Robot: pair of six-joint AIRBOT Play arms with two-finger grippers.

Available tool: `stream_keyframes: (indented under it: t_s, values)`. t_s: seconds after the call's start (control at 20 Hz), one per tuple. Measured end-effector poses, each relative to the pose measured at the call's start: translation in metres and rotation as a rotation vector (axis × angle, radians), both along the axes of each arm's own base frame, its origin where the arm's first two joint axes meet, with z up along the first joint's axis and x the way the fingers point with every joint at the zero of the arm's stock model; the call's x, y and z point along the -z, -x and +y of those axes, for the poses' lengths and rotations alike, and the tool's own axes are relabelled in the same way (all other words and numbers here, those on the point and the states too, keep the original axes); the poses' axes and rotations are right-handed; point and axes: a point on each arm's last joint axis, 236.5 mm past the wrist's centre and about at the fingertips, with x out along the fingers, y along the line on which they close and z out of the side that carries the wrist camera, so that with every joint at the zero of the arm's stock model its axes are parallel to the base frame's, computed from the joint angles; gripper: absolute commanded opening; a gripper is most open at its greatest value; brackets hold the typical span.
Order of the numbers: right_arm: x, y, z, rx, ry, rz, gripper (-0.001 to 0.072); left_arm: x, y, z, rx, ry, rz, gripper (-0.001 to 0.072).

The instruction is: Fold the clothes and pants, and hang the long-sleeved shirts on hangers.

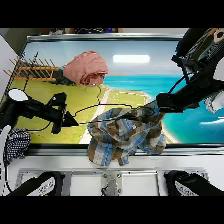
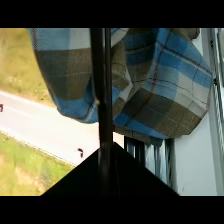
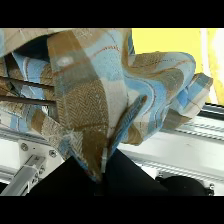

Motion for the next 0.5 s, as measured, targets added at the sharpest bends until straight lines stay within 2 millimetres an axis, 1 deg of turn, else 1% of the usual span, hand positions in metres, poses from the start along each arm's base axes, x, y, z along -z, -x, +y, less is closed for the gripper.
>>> stream_keyframes:
  t_s: [0.1,0.15,0.3,0.4,0.5]
  values:
    - [-0.003,0.000,-0.003,0.003,0.009,-0.004,0.0020,0.006,-0.004,-0.009,0.004,0.006,-0.004,0.0011]
    - [-0.003,0.000,-0.005,0.009,0.017,-0.006,0.0020,0.005,-0.006,-0.012,-0.001,0.018,-0.009,0.0011]
    - [-0.005,-0.001,-0.008,0.014,0.029,-0.011,0.0020,0.002,-0.014,-0.014,-0.012,0.023,-0.031,0.0012]
    - [-0.005,-0.001,-0.010,0.017,0.036,-0.013,0.0020,0.004,-0.013,-0.018,-0.001,0.026,-0.026,0.0012]
    - [-0.005,-0.001,-0.010,0.018,0.037,-0.015,0.0019,0.010,-0.010,-0.026,0.017,0.029,-0.013,0.0012]
